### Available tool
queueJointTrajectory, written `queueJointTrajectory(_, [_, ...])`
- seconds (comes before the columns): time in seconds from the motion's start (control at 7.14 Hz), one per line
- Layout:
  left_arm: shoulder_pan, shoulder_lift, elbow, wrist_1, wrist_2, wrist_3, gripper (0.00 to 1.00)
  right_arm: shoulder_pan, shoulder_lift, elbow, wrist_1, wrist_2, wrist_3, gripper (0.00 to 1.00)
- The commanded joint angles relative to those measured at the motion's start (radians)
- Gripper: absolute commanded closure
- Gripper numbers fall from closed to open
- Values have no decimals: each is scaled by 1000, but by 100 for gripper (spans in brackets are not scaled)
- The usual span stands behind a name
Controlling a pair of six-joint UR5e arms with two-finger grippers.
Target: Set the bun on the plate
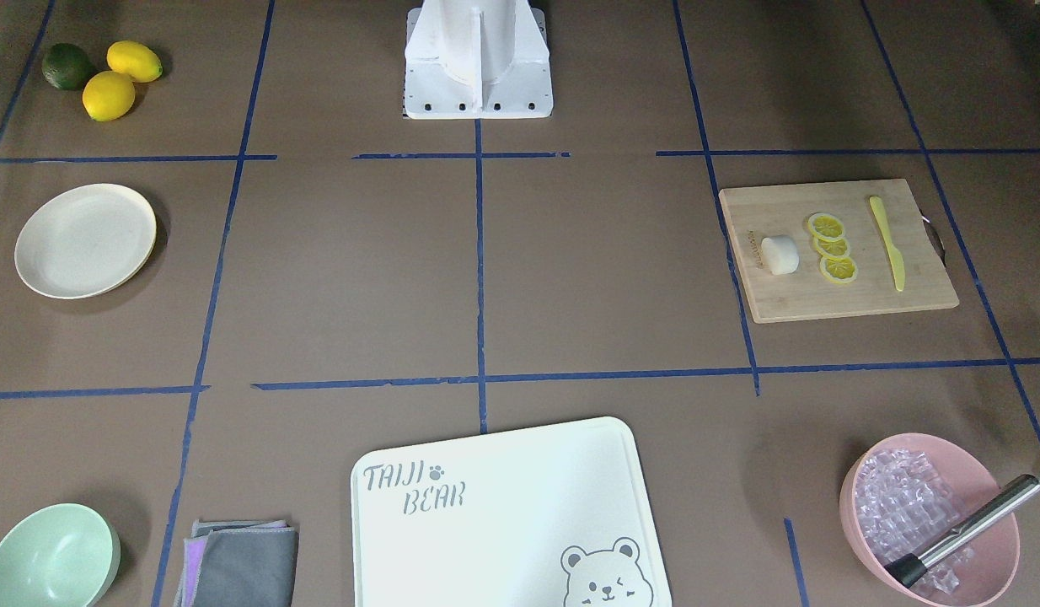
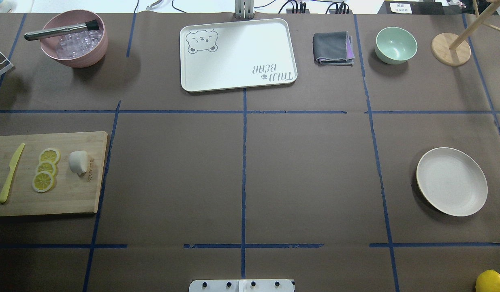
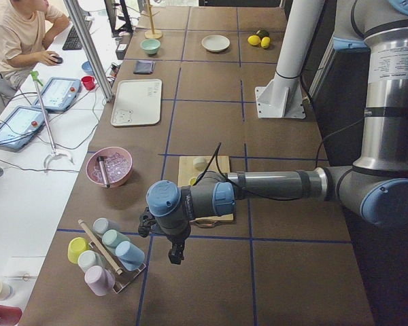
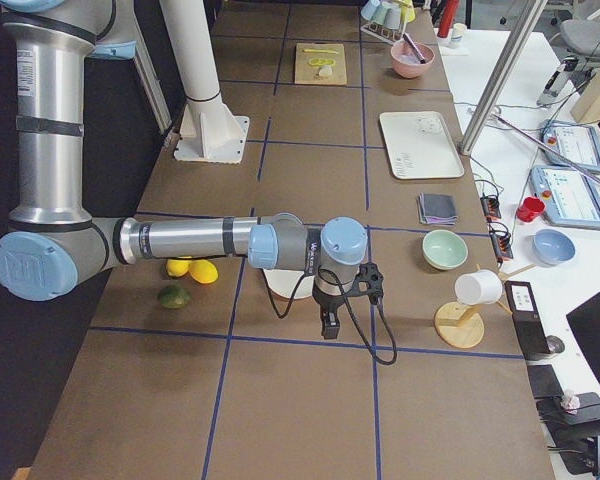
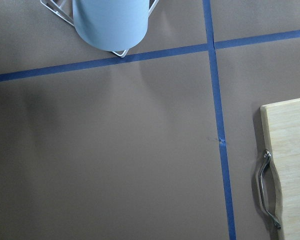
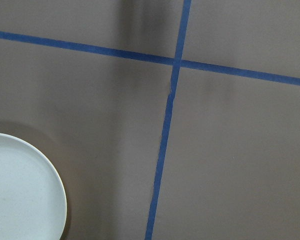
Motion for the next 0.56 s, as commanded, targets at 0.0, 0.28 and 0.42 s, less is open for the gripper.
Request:
queueJointTrajectory(0.0, [0, 0, -2, 0, 0, 0, 0, 0, 0, 0, 0, 0, 1, 0])
queueJointTrajectory(0.28, [6, 0, 0, 0, 0, -5, 0, 0, -1, 3, 0, 5, 1, 0])
queueJointTrajectory(0.42, [6, 0, 0, 0, 0, -5, 0, -12, -1, -2, 56, 28, 37, 0])
